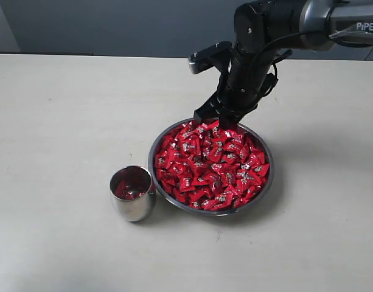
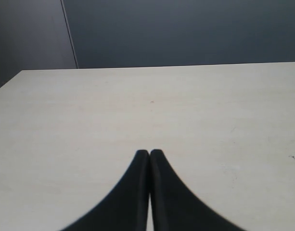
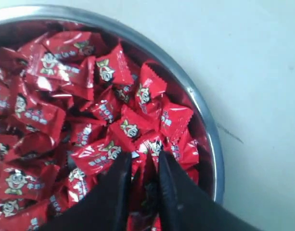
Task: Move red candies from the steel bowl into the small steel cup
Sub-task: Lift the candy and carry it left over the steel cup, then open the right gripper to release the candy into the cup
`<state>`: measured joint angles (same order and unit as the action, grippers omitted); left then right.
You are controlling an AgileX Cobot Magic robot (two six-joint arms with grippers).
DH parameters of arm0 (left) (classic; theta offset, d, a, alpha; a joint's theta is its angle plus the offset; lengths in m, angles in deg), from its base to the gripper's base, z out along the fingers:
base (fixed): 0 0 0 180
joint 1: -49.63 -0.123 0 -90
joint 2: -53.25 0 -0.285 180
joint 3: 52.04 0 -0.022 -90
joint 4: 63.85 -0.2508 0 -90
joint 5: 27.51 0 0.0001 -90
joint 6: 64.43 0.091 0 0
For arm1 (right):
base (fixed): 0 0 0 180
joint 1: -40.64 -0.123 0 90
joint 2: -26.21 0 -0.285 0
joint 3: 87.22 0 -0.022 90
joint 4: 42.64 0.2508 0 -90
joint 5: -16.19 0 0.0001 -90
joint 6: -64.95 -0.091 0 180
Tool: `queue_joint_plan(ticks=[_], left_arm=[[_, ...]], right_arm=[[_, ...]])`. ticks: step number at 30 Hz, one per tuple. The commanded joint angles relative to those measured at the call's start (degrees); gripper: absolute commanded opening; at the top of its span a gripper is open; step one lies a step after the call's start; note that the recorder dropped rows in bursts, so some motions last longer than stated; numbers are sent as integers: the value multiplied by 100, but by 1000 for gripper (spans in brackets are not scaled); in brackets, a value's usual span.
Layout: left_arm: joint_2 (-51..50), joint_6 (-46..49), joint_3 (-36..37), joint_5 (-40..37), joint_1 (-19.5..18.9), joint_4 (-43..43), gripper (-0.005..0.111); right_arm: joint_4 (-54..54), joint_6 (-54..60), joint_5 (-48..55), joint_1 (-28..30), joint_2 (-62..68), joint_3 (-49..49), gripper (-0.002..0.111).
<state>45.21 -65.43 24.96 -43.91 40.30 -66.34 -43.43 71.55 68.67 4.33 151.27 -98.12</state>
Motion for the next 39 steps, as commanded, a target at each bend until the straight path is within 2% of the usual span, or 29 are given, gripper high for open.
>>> queue_joint_plan(ticks=[1,3,7,12,19,22,25,27,39], left_arm=[[26,-15,22,10,-28,-7,0],[26,-15,22,10,-28,-7,0],[26,-15,22,10,-28,-7,0],[26,-15,22,10,-28,-7,0],[26,-15,22,10,-28,-7,0],[26,-15,22,10,-28,-7,0],[26,-15,22,10,-28,-7,0],[26,-15,22,10,-28,-7,0],[26,-15,22,10,-28,-7,0]], right_arm=[[454,252,15,26,-184,-253,4],[1090,846,15,16,-250,-365,-1],[2191,1396,-46,16,-346,-588,-1],[2271,1443,227,16,-346,-927,-1],[2944,3012,669,-515,-346,-1112,-1],[2889,3539,639,-919,-266,-1112,-1],[1994,3947,700,-1439,-70,-1112,-1],[1765,3947,714,-1582,-16,-1112,-1],[2364,3947,1417,-1713,211,-1272,-1]])
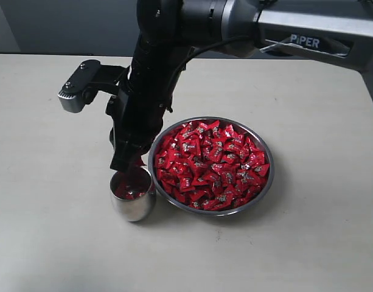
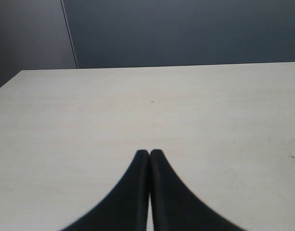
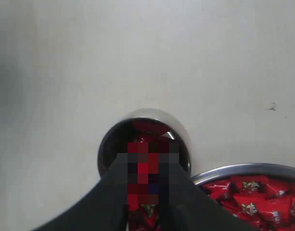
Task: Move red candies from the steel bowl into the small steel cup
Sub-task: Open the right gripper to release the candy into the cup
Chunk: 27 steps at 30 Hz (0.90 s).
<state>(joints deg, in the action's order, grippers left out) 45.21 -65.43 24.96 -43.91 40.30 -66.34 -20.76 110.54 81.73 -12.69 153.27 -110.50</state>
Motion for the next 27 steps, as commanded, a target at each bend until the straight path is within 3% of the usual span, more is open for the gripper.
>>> queue_joint_plan(ticks=[1,20,27], left_arm=[[26,-15,22,10,-28,-7,0],[26,-15,22,10,-28,-7,0],[26,-15,22,10,-28,-7,0]], right_arm=[[84,47,126,-11,23,-34,-1],[4,-61,-18,-38,327,-34,0],[-47,-245,7,-38,327,-34,46]])
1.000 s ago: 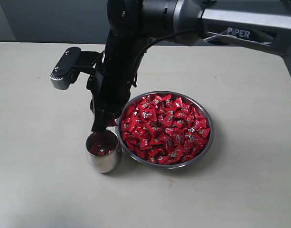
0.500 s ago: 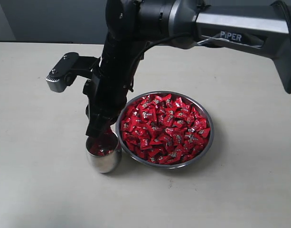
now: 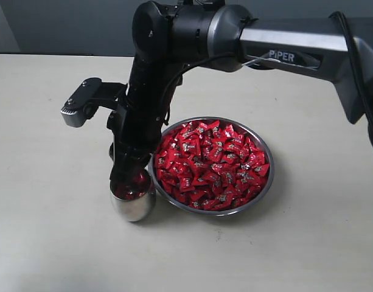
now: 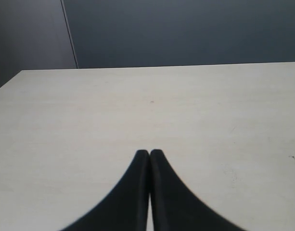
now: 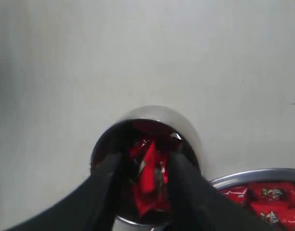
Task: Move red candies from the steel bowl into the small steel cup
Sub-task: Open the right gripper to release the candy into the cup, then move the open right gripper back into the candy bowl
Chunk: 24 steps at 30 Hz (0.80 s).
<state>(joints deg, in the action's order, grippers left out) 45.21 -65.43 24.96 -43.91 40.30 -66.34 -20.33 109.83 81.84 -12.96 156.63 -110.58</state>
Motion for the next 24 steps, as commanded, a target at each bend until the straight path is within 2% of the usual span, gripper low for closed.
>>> queue_joint_plan(ticks=[1,8,10,11,12,16,18,19,24], left_arm=[[26,-15,22,10,-28,-7,0],[26,-15,22,10,-28,-7,0],[26,-15,22,10,-28,-7,0],[26,-15,22,10,-28,-7,0],[26,-15,22,10,-28,-7,0],[26,-15,22,10,-28,-7,0],[26,-15,22,10,-28,-7,0],[26,-15,22,10,-28,-7,0],[26,-15,22,10,-28,-7,0]], right_arm=[[-113,-213,-4,-11,-9,-26,46],[-121,-243,-4,-11,-9,-26,40],[-149,-243,-4,-11,-23,-26,23],[-149,-243,-4,-11,-34,-26,7],[-149,-243,-30,-11,-34,-26,0],[-160,-690,-678,1,-120,-26,-1],[-569,-1836,-1546,91,-286,113,-1],[-784,-1975,-1867,113,-394,268,-1],[-448,-2065,-3653,418,-1364,2036,-1]])
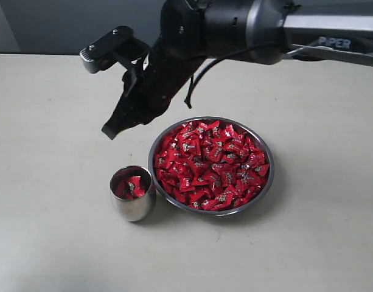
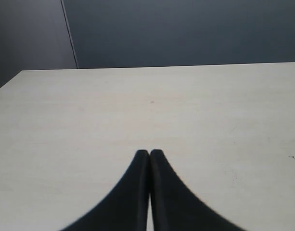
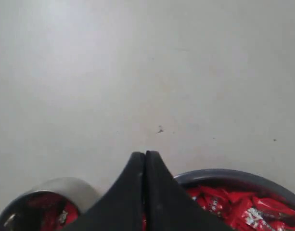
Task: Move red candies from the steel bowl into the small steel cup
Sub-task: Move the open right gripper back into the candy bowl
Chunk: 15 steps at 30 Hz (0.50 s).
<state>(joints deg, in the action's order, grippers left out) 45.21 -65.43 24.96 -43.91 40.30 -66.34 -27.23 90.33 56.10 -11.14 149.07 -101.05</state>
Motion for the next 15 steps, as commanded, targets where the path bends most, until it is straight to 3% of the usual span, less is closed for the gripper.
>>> queue_joint_plan(ticks=[1,7,15], left_arm=[[26,-15,22,10,-28,-7,0],[26,-15,22,10,-28,-7,0],[26,-15,22,10,-28,-7,0]], right_arm=[[370,-116,-1315,345,-759,1422,-1],[454,-354,-1694,1129,-1357,2678,-1],[233,-590,-1174,1649,-1409,2893,-1]])
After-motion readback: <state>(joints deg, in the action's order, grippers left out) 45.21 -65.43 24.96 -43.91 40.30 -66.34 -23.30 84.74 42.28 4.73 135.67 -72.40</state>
